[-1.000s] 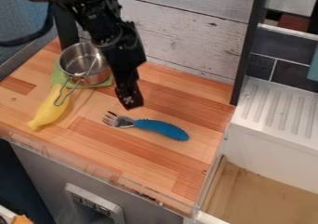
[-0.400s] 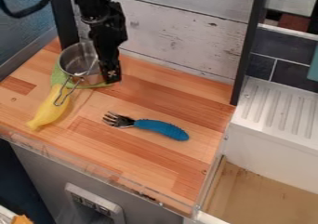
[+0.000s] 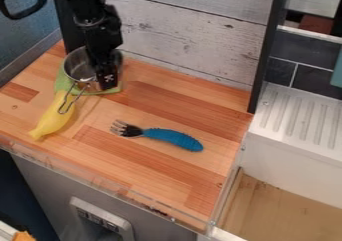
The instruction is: Moved the silver pot to the upper left corner of the table
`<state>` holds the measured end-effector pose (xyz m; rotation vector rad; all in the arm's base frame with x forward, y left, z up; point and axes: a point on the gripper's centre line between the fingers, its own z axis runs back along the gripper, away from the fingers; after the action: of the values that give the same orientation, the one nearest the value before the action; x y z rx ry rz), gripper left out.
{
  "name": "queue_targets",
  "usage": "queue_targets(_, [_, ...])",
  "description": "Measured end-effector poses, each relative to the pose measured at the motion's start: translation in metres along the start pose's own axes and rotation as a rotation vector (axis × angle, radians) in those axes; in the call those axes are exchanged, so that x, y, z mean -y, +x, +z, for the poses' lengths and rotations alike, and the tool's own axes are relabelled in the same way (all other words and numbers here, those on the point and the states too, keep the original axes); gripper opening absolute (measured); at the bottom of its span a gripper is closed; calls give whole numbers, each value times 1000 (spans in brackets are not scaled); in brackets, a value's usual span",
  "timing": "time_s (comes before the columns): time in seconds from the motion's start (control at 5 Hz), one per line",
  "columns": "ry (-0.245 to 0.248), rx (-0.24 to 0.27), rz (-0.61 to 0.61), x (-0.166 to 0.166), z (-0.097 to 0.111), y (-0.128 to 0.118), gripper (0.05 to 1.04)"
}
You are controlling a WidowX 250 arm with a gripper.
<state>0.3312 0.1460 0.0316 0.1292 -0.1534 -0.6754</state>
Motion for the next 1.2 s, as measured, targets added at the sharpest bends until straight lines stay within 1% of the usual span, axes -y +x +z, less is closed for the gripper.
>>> queue_targets(0.2, [-25,-17,20,0,-10,-9,941])
queue_targets(0.4, [-7,-20,15,-2,-11,-10,645])
queue_targets(0.6, [-9,-23,0,-1,-12,-11,339])
queue_targets(0.8, [-15,-24,-17,6,-17,-15,143])
queue_targets(1.0, [-5,-15,-36,11,-11,-17,81])
queue_targets(1.2, [19,0,-54,16,3,-18,79])
